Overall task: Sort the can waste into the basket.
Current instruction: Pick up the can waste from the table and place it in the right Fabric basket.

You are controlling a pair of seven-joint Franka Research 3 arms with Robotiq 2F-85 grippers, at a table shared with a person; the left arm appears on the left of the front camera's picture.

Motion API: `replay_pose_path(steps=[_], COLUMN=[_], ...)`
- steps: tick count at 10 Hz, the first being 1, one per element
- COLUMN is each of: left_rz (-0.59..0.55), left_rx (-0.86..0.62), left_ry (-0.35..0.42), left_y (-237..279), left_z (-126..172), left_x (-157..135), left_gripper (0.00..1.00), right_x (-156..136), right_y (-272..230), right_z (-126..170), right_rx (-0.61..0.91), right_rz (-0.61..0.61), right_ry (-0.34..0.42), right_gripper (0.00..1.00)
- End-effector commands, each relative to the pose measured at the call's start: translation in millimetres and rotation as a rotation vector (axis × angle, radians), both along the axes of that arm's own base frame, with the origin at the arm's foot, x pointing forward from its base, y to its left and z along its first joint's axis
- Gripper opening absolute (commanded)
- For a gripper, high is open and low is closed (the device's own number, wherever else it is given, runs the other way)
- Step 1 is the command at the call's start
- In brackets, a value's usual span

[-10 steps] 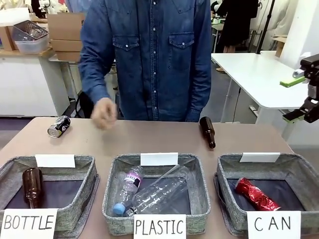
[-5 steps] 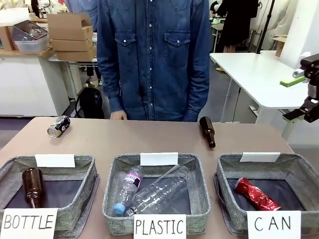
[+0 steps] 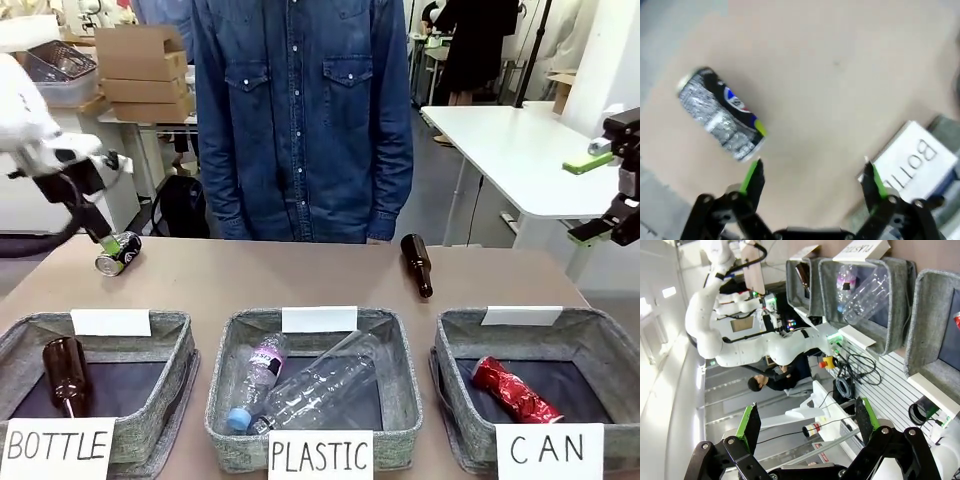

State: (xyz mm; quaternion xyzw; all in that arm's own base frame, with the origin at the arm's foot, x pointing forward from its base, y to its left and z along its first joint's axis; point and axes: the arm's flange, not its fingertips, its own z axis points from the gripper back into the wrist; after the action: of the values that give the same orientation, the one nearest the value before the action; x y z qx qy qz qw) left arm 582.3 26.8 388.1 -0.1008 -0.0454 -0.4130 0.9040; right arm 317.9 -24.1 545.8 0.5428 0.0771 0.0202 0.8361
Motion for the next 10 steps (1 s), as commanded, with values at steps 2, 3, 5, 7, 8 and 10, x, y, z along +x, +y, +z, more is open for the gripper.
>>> replay_pose_path(steps=[2,3,5,7,8,10], left_rz=[0.13,0.205,0.32,0.362,0.377,0.405], left_rx=[0.112,0.119,0.073,0.079,0.078,0.085], left_ry=[-0.08,-0.134,-0.166,-0.181,-0.204,-0.218], left_y=[2,4,9,13,14,14], left_z=[-35,-38,-34,-41,-45,-57], left_x=[13,20,29,37,40,47], left_gripper=[1.0,1.0,1.0,1.0,1.0,1.0], right_x=[0,0,0,0,0,0], right_y=[-2,-2,-2,-2,-2,-2], right_z=[-1,-1,-1,-1,-1,-1], right_rx=[0.002,0.002,0.002,0.002,0.002,0.002], right_rz=[0.018,0.018,0.018,0.018,0.018,0.018], right_ry=[-0.019,-0.019,-0.019,-0.019,-0.019,-0.019], right_gripper=[1.0,1.0,1.0,1.0,1.0,1.0])
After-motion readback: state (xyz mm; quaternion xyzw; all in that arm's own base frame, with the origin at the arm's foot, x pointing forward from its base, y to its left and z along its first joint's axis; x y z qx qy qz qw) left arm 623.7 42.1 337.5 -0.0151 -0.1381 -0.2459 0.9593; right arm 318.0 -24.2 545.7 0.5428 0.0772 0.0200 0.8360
